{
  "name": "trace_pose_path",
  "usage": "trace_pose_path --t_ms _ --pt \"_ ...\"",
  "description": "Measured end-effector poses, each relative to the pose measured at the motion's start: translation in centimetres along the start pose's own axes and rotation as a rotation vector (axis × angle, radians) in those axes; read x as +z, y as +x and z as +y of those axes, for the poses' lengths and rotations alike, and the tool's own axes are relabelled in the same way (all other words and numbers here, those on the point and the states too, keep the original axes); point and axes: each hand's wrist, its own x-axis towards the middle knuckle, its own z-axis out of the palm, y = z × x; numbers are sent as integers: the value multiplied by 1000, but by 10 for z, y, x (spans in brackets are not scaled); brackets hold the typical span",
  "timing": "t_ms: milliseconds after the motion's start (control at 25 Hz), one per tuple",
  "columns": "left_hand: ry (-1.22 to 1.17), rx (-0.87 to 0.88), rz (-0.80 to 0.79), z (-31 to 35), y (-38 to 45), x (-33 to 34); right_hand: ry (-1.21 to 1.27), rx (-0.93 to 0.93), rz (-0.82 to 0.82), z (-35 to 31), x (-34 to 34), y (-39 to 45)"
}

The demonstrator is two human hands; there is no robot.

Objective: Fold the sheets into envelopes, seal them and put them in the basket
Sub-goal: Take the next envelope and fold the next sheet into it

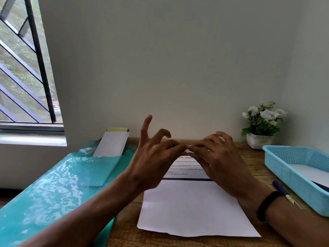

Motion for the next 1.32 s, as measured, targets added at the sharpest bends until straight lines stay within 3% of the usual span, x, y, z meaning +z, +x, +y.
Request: trace_pose_path --t_ms 200,560,760,880,1080,1160,1320 --pt "9 -91 56 -31 -3 -5 -64 87 -14 26 -3 -5" --pt "15 -238 -34 -57 -12 1 -23 188 -1 32 -15 -6" --pt "-124 -389 -35 -55 -12 3 38 263 39 28 -17 -7" --pt "-122 -329 -93 -43 -12 6 162 267 101 18 -12 -8" --pt "91 -179 -187 -18 -6 11 239 151 100 -10 -12 -7" --pt "144 -177 -210 -17 -5 9 403 287 63 -16 -12 -8" --pt "191 -128 -199 -9 -6 3 884 818 45 -21 -14 0"
